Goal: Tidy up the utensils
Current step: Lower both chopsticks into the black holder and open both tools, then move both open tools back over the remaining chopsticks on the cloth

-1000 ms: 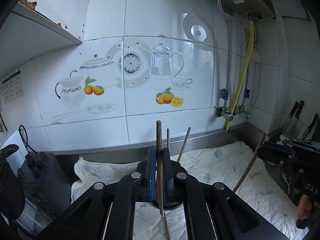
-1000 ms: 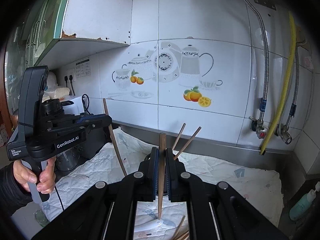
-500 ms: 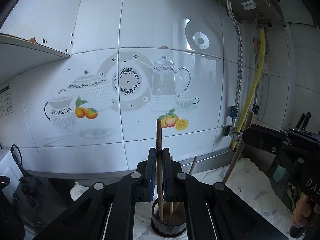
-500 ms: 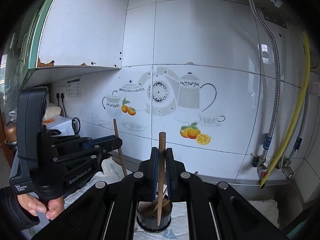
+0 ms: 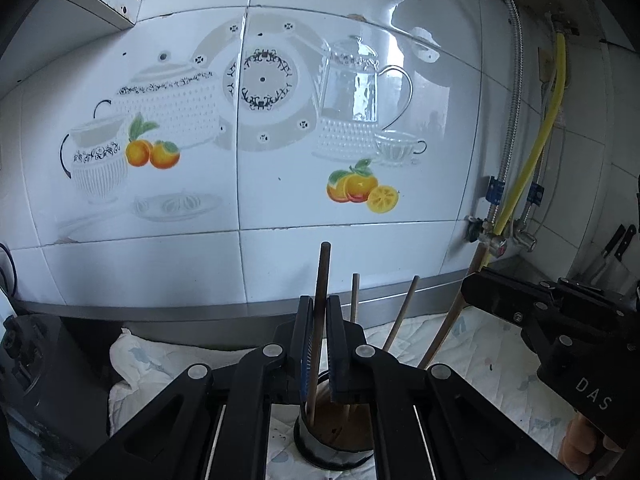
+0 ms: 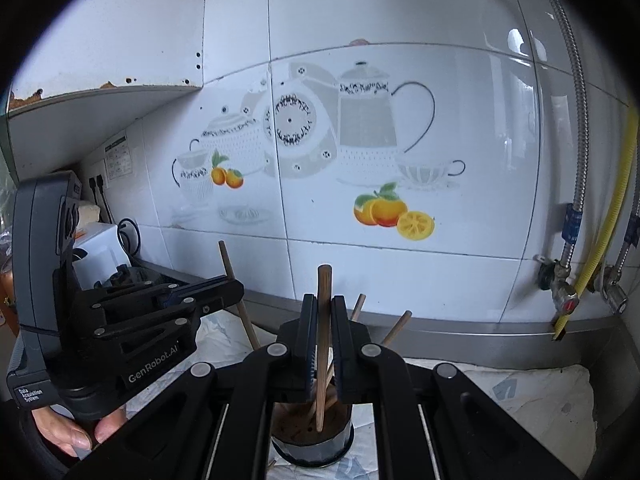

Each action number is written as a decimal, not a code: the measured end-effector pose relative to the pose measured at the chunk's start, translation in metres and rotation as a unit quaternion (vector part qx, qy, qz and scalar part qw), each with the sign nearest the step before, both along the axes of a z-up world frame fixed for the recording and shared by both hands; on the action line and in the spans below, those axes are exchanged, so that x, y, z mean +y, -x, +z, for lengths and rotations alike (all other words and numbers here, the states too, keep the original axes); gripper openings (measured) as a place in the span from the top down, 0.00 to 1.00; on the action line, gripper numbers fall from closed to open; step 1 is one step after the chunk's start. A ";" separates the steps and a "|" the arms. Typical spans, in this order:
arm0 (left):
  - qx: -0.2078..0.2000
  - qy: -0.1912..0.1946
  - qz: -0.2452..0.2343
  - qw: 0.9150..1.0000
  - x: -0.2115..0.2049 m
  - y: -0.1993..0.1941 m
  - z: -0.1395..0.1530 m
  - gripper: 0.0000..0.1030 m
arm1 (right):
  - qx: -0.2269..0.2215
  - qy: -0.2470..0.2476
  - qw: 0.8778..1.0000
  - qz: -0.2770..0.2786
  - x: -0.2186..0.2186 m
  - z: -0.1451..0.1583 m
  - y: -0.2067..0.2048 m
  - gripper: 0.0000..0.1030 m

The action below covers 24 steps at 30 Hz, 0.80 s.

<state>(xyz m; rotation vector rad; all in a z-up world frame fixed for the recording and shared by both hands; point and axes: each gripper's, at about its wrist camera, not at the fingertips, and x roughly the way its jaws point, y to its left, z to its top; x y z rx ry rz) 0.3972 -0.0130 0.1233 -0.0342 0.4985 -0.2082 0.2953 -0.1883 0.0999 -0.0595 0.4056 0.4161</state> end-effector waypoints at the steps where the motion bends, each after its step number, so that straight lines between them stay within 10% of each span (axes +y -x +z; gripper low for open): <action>1: 0.003 -0.001 -0.001 1.000 0.000 0.000 -0.002 0.93 | 0.003 0.001 1.000 -0.001 0.000 -0.002 -0.001 0.91; 5: 0.015 -0.006 -0.003 1.000 0.000 0.001 -0.007 0.90 | 0.017 0.004 1.000 0.000 -0.001 -0.007 -0.003 0.91; 9: 0.011 -0.007 0.005 1.000 0.003 0.010 -0.006 0.61 | 0.016 0.014 1.000 -0.006 -0.002 -0.006 0.002 0.88; 17: 0.008 -0.027 0.015 0.999 0.009 0.046 0.005 0.46 | 0.003 0.014 1.000 -0.015 -0.014 0.006 0.030 0.61; 24: 0.008 -0.041 0.020 0.999 0.014 0.100 0.008 0.33 | 0.010 0.024 0.999 -0.022 -0.030 0.004 0.069 0.57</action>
